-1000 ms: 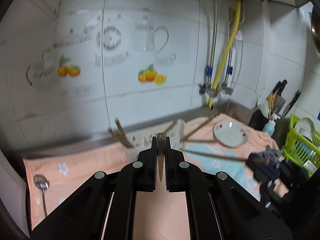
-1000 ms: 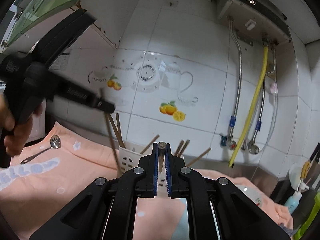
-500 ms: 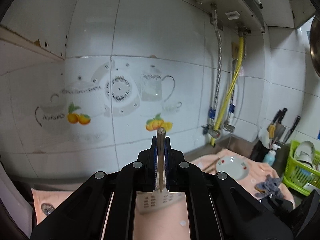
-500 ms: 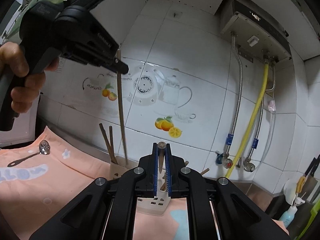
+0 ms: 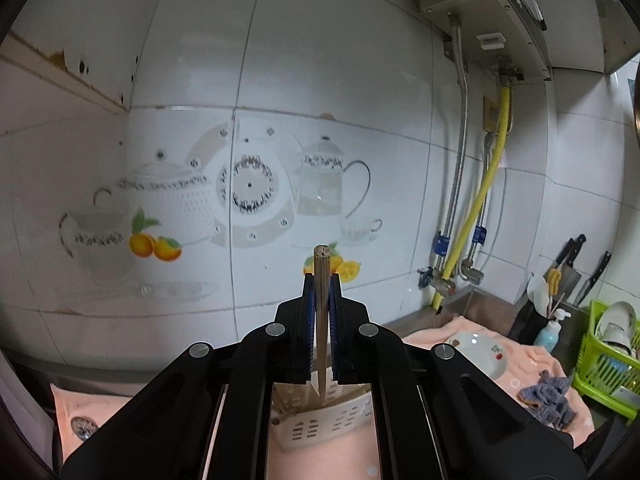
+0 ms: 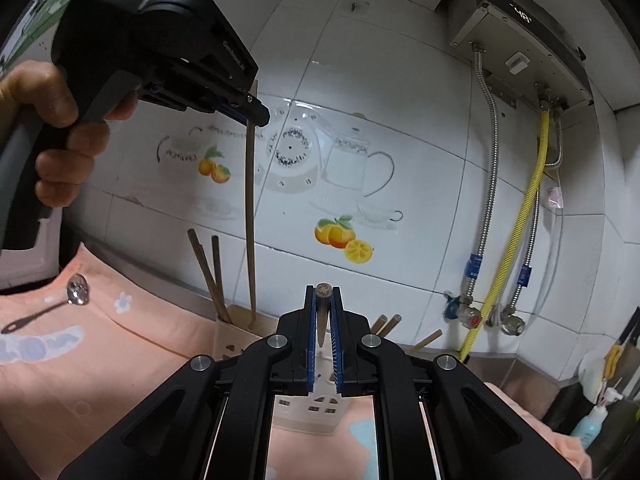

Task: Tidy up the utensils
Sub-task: 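Lower both chopsticks into the beige holder and open both grippers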

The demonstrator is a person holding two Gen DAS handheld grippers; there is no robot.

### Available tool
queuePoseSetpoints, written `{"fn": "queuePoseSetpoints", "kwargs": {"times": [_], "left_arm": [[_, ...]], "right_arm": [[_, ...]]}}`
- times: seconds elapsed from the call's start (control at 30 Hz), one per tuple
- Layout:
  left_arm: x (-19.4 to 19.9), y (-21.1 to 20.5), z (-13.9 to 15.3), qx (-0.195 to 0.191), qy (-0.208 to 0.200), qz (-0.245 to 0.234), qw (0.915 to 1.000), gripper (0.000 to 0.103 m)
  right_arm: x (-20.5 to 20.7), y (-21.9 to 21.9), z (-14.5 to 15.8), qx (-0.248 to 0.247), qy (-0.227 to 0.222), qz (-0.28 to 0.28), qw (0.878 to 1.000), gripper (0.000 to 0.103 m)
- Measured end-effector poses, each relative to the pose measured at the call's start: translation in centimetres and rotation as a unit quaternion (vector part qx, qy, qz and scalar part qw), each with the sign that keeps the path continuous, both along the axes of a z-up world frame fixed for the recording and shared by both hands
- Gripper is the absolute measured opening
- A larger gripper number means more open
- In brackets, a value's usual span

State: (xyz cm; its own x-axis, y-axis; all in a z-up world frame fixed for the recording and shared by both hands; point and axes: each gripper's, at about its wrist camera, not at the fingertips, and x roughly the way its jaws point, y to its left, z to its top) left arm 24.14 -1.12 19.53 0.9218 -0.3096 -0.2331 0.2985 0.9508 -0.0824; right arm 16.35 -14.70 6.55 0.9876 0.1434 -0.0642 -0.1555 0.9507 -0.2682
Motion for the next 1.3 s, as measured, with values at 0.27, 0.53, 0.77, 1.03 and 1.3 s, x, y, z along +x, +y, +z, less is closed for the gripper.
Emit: {"fn": "queuePoseSetpoints", "kwargs": {"times": [0.27,0.53,0.77,1.03,1.3], "left_arm": [[1.0,-0.3,-0.3,0.009,0.004,0.006,0.9999,0.005],[3.8,-0.2,-3.0,0.011,0.049,0.016,0.9986,0.005],[5.8,0.1,-5.6,0.011,0.087,0.021,0.996,0.006],[6.3,0.5,-6.8,0.002,0.099,0.017,0.9949,0.007],[5.3,0.2,-6.6,0.006,0.092,0.011,0.9957,0.008]], "right_arm": [[0.7,0.2,0.1,0.017,0.024,0.027,0.999,0.007],[1.9,1.1,0.0,0.02,0.031,0.023,0.999,0.007],[3.4,2.0,-0.4,0.021,0.033,0.011,0.999,0.01],[4.2,1.9,-1.1,0.015,0.04,0.001,0.999,0.016],[3.1,1.4,-1.2,0.017,0.035,0.001,0.999,0.022]]}}
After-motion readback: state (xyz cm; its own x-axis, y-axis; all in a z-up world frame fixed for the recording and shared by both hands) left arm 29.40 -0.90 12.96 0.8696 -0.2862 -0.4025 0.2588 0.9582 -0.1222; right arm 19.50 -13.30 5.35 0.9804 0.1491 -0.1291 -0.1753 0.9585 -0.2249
